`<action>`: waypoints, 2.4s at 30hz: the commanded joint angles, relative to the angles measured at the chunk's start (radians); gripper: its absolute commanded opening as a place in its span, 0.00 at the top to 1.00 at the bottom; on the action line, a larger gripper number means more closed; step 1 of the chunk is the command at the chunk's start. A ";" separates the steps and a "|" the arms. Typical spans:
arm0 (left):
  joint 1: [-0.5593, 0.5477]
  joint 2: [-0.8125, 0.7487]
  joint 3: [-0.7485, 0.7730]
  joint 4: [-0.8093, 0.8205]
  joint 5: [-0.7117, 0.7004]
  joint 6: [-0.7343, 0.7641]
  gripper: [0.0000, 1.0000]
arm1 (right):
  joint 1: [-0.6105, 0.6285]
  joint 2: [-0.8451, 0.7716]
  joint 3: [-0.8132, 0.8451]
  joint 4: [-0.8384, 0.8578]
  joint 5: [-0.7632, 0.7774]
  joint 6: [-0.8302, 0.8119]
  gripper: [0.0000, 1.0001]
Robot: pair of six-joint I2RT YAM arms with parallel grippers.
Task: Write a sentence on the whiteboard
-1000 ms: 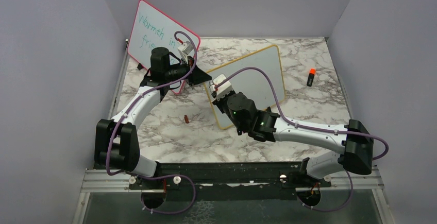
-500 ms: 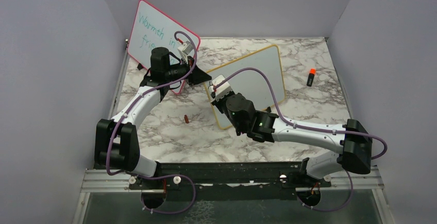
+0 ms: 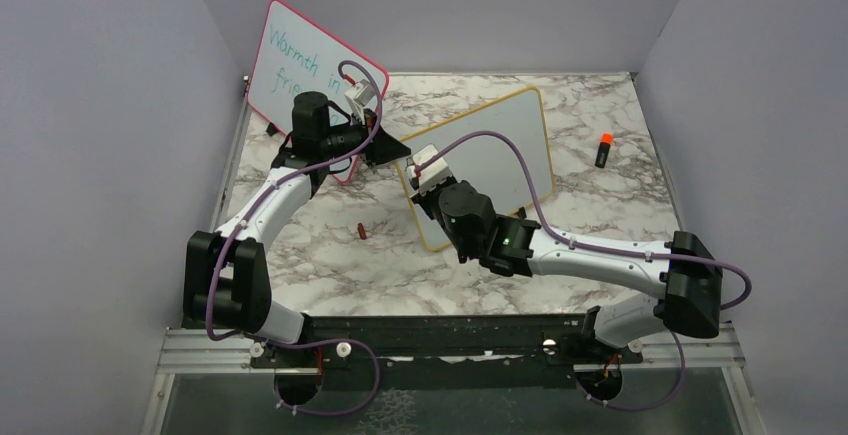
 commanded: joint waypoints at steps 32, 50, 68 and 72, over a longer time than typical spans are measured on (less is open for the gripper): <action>-0.013 0.000 -0.015 -0.045 0.012 0.022 1.00 | -0.002 -0.054 -0.037 -0.085 -0.092 0.078 0.99; -0.014 0.003 -0.017 -0.044 0.012 0.022 1.00 | -0.002 -0.038 -0.028 -0.055 -0.089 0.074 0.99; -0.014 0.006 -0.015 -0.044 0.012 0.023 1.00 | -0.002 -0.034 -0.029 -0.048 -0.088 0.081 0.99; -0.014 0.006 -0.016 -0.044 0.012 0.023 1.00 | -0.002 -0.036 -0.033 -0.070 -0.063 0.075 0.99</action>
